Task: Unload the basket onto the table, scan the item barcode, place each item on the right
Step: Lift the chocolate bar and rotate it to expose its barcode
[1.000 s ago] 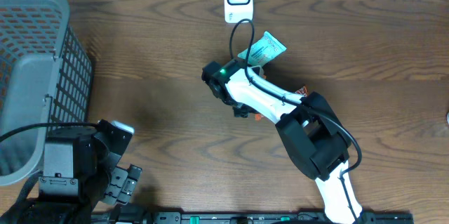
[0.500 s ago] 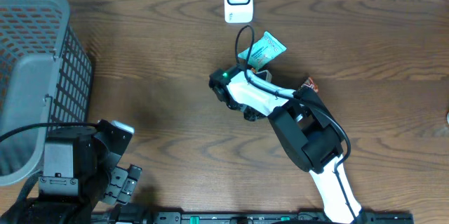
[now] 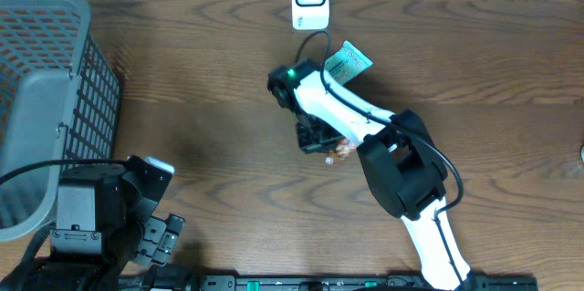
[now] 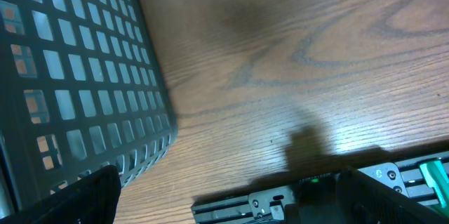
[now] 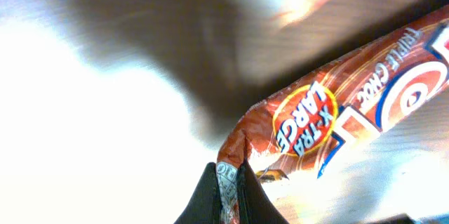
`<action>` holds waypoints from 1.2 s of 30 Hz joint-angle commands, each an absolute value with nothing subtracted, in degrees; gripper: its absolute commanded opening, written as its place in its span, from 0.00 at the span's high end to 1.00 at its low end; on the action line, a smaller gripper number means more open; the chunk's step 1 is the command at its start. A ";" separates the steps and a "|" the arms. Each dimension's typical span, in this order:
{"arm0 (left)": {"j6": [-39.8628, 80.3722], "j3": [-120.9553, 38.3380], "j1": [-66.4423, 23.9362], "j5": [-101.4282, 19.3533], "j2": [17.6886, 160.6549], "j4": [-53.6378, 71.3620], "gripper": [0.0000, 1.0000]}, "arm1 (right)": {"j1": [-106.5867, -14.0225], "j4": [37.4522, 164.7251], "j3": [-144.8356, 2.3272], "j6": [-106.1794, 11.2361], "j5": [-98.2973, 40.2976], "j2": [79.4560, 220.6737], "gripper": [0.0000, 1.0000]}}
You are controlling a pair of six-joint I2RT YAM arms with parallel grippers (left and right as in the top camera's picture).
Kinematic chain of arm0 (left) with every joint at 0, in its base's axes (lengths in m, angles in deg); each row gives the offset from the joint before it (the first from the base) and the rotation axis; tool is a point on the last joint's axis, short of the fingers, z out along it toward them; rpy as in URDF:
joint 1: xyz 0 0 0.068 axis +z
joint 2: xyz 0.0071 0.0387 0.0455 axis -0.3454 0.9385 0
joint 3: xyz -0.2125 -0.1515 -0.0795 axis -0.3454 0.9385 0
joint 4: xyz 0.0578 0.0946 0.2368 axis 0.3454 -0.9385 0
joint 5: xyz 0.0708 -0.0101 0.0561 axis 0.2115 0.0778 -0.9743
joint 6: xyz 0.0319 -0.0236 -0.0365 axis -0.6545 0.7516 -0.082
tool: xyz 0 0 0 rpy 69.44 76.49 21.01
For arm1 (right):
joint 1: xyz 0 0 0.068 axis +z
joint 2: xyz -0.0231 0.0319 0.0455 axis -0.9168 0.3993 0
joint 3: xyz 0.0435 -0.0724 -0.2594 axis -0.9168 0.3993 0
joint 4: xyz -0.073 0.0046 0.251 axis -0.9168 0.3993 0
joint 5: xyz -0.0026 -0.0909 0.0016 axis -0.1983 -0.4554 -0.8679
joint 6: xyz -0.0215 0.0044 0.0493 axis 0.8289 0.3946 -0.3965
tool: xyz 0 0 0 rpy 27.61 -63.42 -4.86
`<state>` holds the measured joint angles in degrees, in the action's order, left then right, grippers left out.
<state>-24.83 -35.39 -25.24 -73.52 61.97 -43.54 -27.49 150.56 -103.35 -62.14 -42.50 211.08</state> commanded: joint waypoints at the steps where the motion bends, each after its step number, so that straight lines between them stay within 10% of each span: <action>1: -24.89 -35.80 -25.37 -73.80 61.73 -43.67 0.02 | -27.05 153.08 -110.28 -53.44 -27.31 203.69 0.99; 24: -24.89 -35.80 -25.37 -73.80 61.73 -43.67 0.02 | -35.95 127.24 -100.73 -39.56 33.54 198.62 0.99; 36: -24.89 -35.80 -25.37 -73.80 61.73 -43.67 0.02 | -40.32 121.32 -85.82 -34.53 31.40 201.37 0.99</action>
<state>-24.83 -35.39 -25.24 -73.50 61.97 -43.56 -38.35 121.49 -88.34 -37.16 31.55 201.59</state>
